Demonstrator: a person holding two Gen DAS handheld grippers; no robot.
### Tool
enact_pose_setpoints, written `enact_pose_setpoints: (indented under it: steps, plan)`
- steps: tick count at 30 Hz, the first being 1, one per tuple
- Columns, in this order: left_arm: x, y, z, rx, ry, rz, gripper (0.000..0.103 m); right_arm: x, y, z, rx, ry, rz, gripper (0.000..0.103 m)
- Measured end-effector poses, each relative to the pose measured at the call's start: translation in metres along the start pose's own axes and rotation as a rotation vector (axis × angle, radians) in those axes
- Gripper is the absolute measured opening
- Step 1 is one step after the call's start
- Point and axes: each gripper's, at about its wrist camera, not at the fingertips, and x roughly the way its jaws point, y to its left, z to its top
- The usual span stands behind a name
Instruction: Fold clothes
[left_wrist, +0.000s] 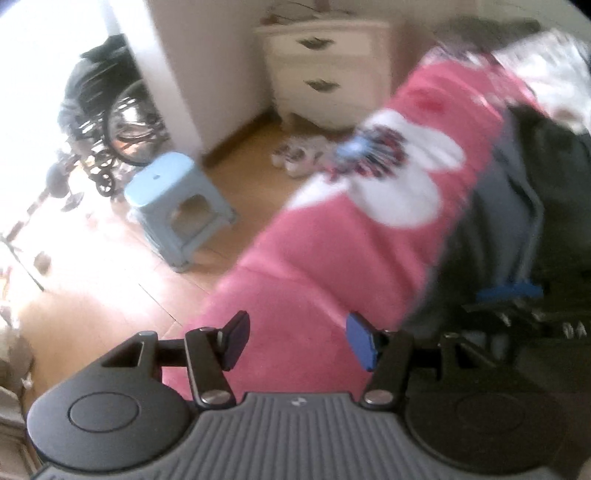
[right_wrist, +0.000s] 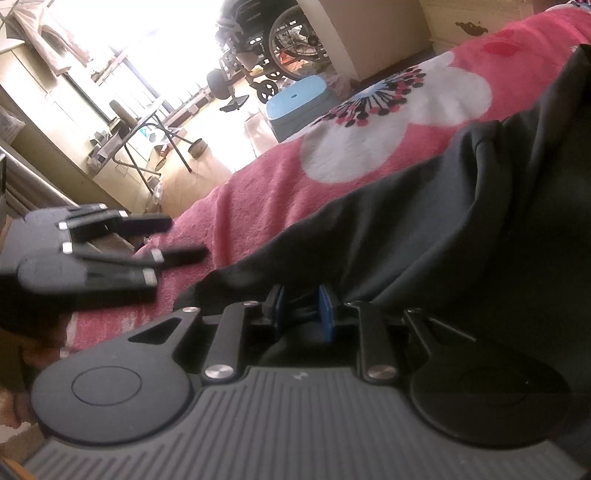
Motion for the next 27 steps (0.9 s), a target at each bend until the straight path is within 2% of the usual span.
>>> enact_pose_setpoints:
  steps: [5,9,11,14,19,21,27]
  plan:
    - [0.005,0.019,0.009,-0.062,-0.012,-0.267,0.055,-0.001,-0.001,0.0,0.009,0.0,0.005,0.019]
    - [0.025,0.013,0.009,-0.041,0.051,-0.427,0.051,-0.002,-0.002,0.001,0.02,-0.002,0.01,0.019]
    - [0.033,0.006,0.007,-0.003,0.082,-0.454,0.05,-0.003,-0.004,0.002,0.031,-0.005,0.015,0.019]
    - [0.037,-0.003,0.003,0.059,0.089,-0.448,0.05,-0.006,-0.006,0.003,0.051,-0.01,0.022,0.021]
    - [0.032,-0.005,0.001,0.109,0.084,-0.446,0.046,-0.049,-0.019,-0.002,0.162,-0.086,0.03,0.035]
    - [0.027,-0.007,0.0,0.142,0.073,-0.434,0.045,-0.073,-0.032,-0.01,0.247,-0.124,0.019,0.044]
    - [0.017,-0.021,-0.008,0.24,0.054,-0.41,0.044,-0.136,-0.084,-0.057,0.606,-0.2,-0.055,0.051]
